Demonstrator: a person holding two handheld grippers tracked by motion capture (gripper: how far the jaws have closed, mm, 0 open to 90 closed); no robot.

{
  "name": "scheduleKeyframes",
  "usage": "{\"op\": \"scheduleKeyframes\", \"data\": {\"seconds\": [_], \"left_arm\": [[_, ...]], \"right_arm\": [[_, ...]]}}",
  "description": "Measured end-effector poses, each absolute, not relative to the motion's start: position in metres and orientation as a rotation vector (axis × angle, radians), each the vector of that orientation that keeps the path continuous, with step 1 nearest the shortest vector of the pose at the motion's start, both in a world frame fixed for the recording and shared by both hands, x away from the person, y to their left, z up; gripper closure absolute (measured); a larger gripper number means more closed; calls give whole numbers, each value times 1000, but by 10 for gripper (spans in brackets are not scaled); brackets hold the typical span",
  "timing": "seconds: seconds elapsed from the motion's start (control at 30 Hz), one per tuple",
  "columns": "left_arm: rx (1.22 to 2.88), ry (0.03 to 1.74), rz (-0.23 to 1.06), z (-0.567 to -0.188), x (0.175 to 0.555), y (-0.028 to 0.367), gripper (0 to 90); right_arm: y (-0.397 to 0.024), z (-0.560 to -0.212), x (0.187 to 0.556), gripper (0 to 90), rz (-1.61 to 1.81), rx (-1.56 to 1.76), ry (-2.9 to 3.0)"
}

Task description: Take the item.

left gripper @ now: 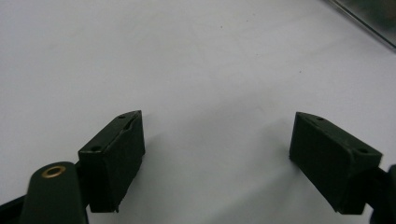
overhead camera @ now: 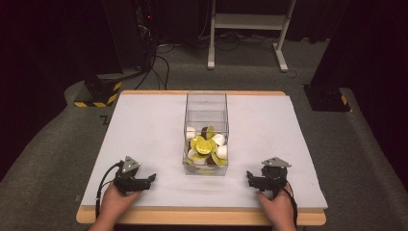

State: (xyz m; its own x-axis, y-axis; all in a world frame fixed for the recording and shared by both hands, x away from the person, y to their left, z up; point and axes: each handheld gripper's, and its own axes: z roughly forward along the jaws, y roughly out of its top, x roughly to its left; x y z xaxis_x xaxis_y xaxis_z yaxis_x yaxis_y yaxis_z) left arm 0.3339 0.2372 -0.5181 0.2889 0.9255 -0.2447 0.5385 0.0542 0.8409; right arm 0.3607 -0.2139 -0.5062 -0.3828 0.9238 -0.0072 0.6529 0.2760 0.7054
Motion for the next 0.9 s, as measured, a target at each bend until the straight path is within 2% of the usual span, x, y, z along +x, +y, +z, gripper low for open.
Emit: {"op": "scheduleKeyframes", "data": {"seconds": [0.3, 0.57, 0.73, 0.9], "left_arm": [[1581, 1389, 517, -518, 335, 235, 187], [1571, 1409, 520, -515, 336, 239, 262], [1545, 1396, 458, -512, 333, 244, 330], [1542, 1361, 469, -508, 329, 242, 336]], "right_arm": [[-214, -506, 361, 85, 870, 1418, 2135], [-214, -506, 361, 85, 869, 1418, 2135], [-214, -506, 361, 86, 869, 1418, 2136], [-214, -506, 361, 86, 869, 1418, 2136]]}}
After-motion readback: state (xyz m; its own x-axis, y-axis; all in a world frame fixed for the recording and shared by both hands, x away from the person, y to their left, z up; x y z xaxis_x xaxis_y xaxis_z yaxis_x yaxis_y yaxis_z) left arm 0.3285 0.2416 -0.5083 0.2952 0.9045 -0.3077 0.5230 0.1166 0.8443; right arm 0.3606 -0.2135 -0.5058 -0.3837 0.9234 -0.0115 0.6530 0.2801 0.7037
